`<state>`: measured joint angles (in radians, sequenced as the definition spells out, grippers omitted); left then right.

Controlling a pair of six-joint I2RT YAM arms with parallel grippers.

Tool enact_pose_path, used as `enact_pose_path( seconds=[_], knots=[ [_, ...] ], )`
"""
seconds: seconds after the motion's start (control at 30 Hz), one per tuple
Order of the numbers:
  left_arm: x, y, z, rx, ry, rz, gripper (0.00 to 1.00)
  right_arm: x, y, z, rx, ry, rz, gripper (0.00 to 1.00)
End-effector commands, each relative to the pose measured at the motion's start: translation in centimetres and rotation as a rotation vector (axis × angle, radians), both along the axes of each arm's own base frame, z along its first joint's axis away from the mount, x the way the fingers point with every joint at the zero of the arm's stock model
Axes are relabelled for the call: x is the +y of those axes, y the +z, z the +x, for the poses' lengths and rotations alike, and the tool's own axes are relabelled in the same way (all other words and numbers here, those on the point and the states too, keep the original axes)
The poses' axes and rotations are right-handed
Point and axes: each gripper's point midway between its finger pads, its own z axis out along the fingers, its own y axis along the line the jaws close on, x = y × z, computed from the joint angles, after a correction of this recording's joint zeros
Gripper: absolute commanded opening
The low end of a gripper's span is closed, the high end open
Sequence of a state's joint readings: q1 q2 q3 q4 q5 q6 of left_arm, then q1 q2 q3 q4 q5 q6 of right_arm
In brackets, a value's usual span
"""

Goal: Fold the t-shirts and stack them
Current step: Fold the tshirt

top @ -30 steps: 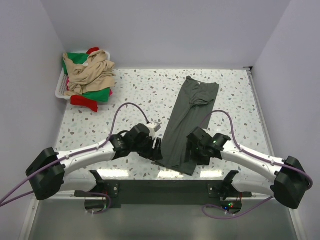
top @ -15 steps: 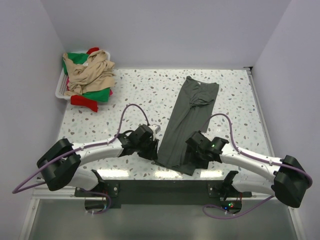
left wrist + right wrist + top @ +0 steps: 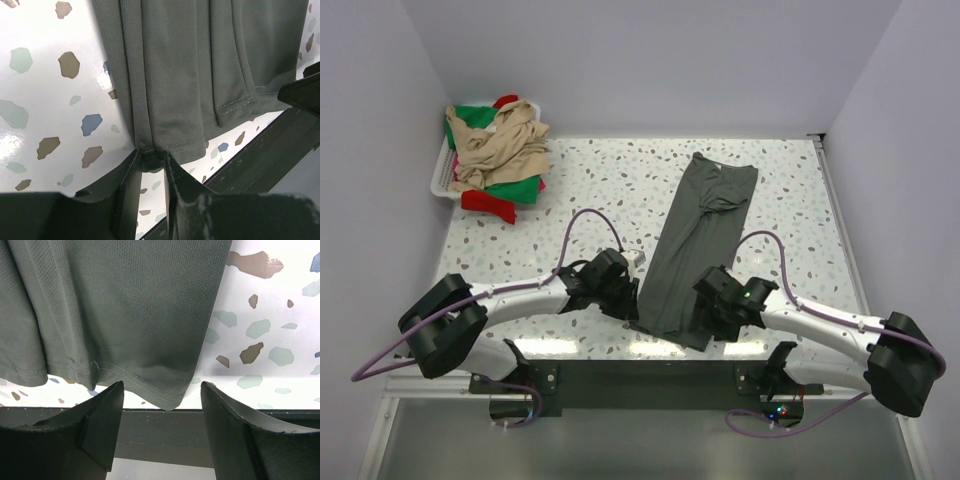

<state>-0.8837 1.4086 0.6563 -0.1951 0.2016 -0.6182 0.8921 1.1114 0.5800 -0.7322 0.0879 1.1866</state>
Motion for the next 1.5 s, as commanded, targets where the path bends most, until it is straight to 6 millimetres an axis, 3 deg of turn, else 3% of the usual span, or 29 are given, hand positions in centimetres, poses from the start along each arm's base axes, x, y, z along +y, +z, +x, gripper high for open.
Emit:
enact_pose_path(
  seconds=[0.0,0.17,0.27,0.37,0.43,0.47,0.73,1.2,1.47],
  knots=[
    [-0.2,-0.1,0.3,-0.002,0.019,-0.012,0.29,0.0,0.4,0.4,-0.038,-0.028,0.012,0.66],
    [0.1,-0.4,0.4,-0.001,0.027,0.009,0.29,-0.3,0.5,0.4,-0.045,-0.039,0.016,0.66],
    [0.3,-0.6,0.3,0.004,0.030,0.018,0.24,-0.4,0.5,0.3,-0.047,-0.039,0.018,0.66],
    [0.3,-0.6,0.3,0.006,0.031,0.016,0.13,-0.5,0.6,0.3,-0.050,-0.044,0.020,0.66],
    [0.2,-0.7,0.1,0.012,0.025,0.014,0.01,-0.4,0.6,0.3,-0.050,-0.043,0.020,0.66],
    [0.0,-0.6,0.0,0.016,0.021,0.001,0.00,-0.5,0.6,0.3,-0.050,-0.043,0.020,0.66],
    [-1.9,1.4,-0.3,0.023,-0.002,-0.117,0.00,-0.6,0.5,0.2,-0.047,-0.044,0.015,0.66],
    [-4.2,1.4,-1.6,0.085,-0.066,-0.185,0.00,-0.8,0.3,0.0,-0.040,-0.054,0.014,0.66],
    [-6.9,3.2,-1.5,0.070,-0.111,-0.283,0.00,-0.9,0.2,-0.2,-0.030,-0.055,0.008,0.66]
  ],
)
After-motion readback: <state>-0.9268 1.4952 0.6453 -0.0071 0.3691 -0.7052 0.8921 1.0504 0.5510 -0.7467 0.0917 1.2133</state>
